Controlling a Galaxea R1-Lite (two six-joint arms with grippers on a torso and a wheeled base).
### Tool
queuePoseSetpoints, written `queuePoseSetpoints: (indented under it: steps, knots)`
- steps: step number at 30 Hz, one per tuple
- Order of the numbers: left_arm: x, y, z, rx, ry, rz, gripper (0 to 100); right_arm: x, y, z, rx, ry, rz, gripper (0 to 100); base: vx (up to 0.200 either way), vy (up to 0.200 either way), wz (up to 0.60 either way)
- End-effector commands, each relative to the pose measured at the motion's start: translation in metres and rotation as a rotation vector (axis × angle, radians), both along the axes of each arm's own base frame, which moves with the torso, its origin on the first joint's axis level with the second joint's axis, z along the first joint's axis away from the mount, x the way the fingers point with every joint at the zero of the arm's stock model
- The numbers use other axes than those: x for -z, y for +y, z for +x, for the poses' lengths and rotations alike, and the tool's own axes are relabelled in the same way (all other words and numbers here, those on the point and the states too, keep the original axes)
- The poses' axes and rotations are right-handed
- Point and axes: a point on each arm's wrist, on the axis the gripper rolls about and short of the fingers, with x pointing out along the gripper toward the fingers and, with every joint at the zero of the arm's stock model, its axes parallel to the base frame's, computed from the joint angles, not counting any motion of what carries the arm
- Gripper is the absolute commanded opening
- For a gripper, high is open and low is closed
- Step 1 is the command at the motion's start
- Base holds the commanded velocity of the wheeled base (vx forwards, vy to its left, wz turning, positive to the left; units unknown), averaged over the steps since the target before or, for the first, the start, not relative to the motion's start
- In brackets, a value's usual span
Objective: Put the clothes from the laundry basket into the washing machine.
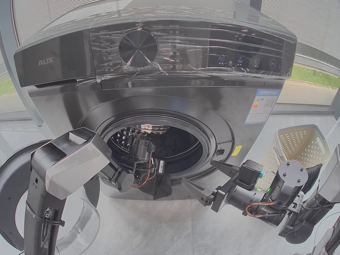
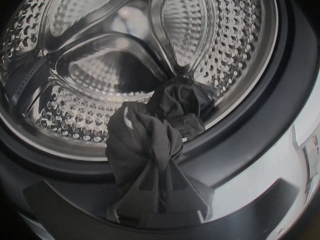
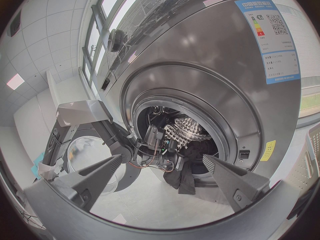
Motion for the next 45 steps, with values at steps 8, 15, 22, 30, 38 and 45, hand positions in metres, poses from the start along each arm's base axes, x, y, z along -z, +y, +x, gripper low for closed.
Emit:
queuePoseSetpoints:
  steps: [8,15,22,30,38,45]
  knots:
    - [-0.032,-0.018,0.034,-0.064,-0.197,-0.206,0,0.0,0.0,0.0,-0.001,0.001,-0.001,100,0.0,0.0,0.0]
    - [-0.021,-0.018,0.034,-0.072,-0.209,-0.202,0,0.0,0.001,0.0,-0.002,-0.001,0.002,100,0.0,0.0,0.0]
    - [-0.021,-0.019,0.031,-0.069,-0.199,-0.199,100,0.001,0.001,0.0,-0.002,0.002,0.001,100,0.0,0.0,0.0]
    - [-0.041,-0.019,-0.013,0.01,-0.069,-0.142,100,0.002,0.001,0.0,-0.002,0.005,-0.003,100,0.0,0.0,0.0]
    - [-0.019,-0.01,-0.035,0.043,0.063,-0.069,100,0.0,0.004,-0.004,-0.021,0.001,0.004,100,0.0,0.0,0.0]
    - [0.009,-0.009,-0.03,0.051,0.108,-0.047,100,-0.001,0.005,-0.006,-0.028,0.001,0.006,100,0.0,0.0,0.0]
